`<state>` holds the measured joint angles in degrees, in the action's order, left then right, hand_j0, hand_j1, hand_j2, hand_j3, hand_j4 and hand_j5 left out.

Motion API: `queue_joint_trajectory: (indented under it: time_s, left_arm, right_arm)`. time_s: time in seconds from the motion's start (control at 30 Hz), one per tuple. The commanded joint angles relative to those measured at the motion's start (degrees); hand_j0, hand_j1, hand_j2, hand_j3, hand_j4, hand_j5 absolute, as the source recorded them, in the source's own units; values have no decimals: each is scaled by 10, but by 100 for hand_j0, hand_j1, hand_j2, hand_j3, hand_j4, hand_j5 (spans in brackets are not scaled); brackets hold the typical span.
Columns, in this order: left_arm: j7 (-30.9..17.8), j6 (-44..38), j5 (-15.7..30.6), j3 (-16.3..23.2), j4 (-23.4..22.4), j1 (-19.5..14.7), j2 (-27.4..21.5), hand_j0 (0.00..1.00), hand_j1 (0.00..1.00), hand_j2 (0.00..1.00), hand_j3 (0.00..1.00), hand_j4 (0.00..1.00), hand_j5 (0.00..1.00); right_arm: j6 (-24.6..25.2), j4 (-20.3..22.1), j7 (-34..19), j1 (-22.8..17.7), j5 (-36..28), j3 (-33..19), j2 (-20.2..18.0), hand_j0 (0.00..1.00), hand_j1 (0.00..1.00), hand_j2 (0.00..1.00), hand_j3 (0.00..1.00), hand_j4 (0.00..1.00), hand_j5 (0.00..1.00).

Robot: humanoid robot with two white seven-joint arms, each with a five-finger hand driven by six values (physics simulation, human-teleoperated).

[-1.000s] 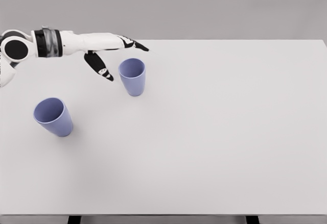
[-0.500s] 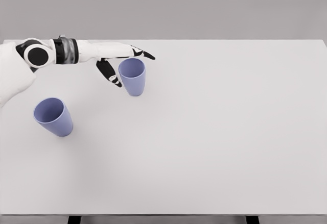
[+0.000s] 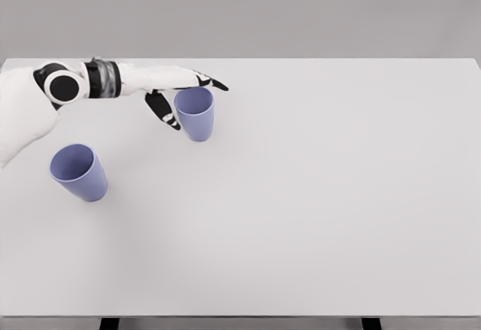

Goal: Place the right cup on the left cup with left arm

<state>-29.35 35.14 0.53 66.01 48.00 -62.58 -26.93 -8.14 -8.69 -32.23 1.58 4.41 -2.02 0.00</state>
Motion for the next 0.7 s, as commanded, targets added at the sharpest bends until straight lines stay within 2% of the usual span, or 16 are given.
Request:
queue_joint_trajectory:
  time_s: [0.0,0.07,0.1,0.13,0.17,0.3,0.43,0.53,0.67]
  left_arm:
    - [2,-1,0,-1,-4,1,5,100,100,100,100,100,100]
    - [2,-1,0,-1,-4,4,6,97,97,97,97,97,97]
    - [2,-1,0,-1,-4,4,5,90,90,90,90,90,90]
    - [3,-1,1,-2,-4,4,6,76,76,76,76,76,76]
    - [3,-1,1,-2,-4,4,6,68,68,68,68,68,68]
    - [3,-1,1,-2,-4,8,5,63,63,63,63,63,63]
    - [-5,-1,5,-10,10,5,-6,54,54,54,54,54,54]
    - [-7,-1,24,-10,62,3,-42,52,52,52,52,52,52]
    - [-19,-1,82,-5,169,1,-137,51,51,51,51,51,51]
  right_arm:
    - [0,0,0,0,1,0,0,100,100,100,100,100,100]
    - [0,0,0,0,1,0,0,100,100,100,100,100,100]
    - [0,0,0,0,1,0,0,100,100,100,100,100,100]
    - [0,0,0,0,1,0,0,100,100,100,100,100,100]
    - [0,0,0,0,1,0,0,100,100,100,100,100,100]
    - [0,0,0,0,1,0,0,100,100,100,100,100,100]
    - [0,0,0,0,1,0,0,100,100,100,100,100,100]
    - [0,0,0,0,1,0,0,100,100,100,100,100,100]
    - [0,0,0,0,1,0,0,100,100,100,100,100,100]
